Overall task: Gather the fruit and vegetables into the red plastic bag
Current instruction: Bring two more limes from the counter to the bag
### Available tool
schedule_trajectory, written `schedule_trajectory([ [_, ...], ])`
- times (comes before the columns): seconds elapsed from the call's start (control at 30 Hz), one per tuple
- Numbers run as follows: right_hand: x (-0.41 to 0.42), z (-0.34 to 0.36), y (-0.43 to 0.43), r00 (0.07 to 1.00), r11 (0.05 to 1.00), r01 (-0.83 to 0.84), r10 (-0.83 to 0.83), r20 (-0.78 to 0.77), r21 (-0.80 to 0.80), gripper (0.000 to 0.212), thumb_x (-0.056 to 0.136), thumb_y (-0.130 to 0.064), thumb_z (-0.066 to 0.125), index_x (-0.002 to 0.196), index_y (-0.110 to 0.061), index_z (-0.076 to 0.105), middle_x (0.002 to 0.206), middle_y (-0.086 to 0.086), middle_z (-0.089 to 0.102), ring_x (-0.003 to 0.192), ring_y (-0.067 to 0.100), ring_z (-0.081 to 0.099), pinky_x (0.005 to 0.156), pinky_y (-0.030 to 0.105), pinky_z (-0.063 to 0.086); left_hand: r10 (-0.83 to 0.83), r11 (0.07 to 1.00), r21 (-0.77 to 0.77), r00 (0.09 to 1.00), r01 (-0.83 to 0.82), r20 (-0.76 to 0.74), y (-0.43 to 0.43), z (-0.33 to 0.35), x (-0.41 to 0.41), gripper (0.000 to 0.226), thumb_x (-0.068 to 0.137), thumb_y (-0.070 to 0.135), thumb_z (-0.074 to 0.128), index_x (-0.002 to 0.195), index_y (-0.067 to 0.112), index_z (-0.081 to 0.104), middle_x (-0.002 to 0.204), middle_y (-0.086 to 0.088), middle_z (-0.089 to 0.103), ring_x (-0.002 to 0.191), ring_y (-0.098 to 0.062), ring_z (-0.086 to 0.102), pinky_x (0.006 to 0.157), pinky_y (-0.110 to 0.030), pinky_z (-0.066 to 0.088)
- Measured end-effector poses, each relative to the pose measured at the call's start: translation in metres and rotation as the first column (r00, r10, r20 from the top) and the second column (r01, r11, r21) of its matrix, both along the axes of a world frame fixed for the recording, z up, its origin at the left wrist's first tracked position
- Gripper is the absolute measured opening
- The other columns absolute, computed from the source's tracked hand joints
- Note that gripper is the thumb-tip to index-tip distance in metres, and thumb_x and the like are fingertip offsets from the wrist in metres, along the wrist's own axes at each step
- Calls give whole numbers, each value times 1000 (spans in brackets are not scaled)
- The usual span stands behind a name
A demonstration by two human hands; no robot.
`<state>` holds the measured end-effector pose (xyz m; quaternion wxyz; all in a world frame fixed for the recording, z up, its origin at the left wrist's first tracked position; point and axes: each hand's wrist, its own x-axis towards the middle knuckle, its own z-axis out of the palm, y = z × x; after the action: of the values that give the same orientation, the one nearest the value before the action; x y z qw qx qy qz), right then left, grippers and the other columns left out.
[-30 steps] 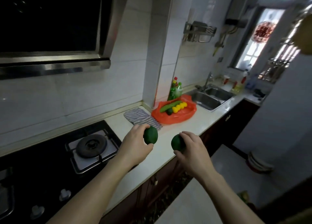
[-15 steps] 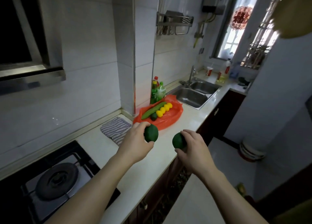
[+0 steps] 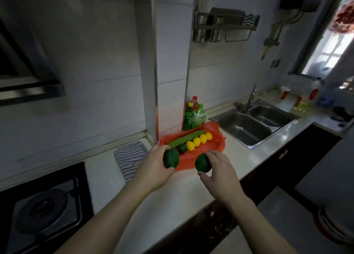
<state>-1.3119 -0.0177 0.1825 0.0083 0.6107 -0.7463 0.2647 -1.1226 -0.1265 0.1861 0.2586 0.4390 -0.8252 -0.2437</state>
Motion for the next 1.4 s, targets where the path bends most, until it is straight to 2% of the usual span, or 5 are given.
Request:
schedule_trajectory([
  [0.4,-40,-35,-117,982,977,-190,188,24,95,60,79,-29,71,133,-11,52,134,4,52,123,24,44,103,27,30,160,983,85,987,-162,31,-74,-40,-29,54,73,26,71,124,25,54,115,4,52,104,-13,55,88,-31,49],
  [0.6,-61,-58,-172,977,961,-209,211,11,180,54,79,-30,70,128,-13,55,126,3,55,114,24,49,95,29,38,163,978,128,986,-164,16,-131,-69,-60,54,71,24,69,123,25,55,120,2,55,108,-16,55,91,-32,47],
  [0.87,-87,-88,-226,970,934,-233,242,0,269,54,81,-31,68,130,-14,53,128,3,54,113,25,50,94,32,42,135,968,192,980,-162,147,-180,-108,-93,58,71,23,69,126,26,52,123,3,56,111,-18,55,92,-35,48],
  [1.2,-112,-157,-307,907,833,-421,398,140,358,55,81,-24,67,132,-11,51,133,5,51,121,27,45,103,35,36,189,916,301,946,-266,263,-224,-159,-123,48,78,15,61,125,23,53,119,0,56,108,-19,54,86,-30,44],
  [1.4,-115,-189,-345,845,769,-531,510,159,357,50,77,-22,67,125,-10,56,126,6,56,114,27,51,100,39,44,230,878,327,909,-348,349,-243,-184,-124,56,76,9,59,129,22,52,122,0,56,113,-19,53,92,-31,44],
])
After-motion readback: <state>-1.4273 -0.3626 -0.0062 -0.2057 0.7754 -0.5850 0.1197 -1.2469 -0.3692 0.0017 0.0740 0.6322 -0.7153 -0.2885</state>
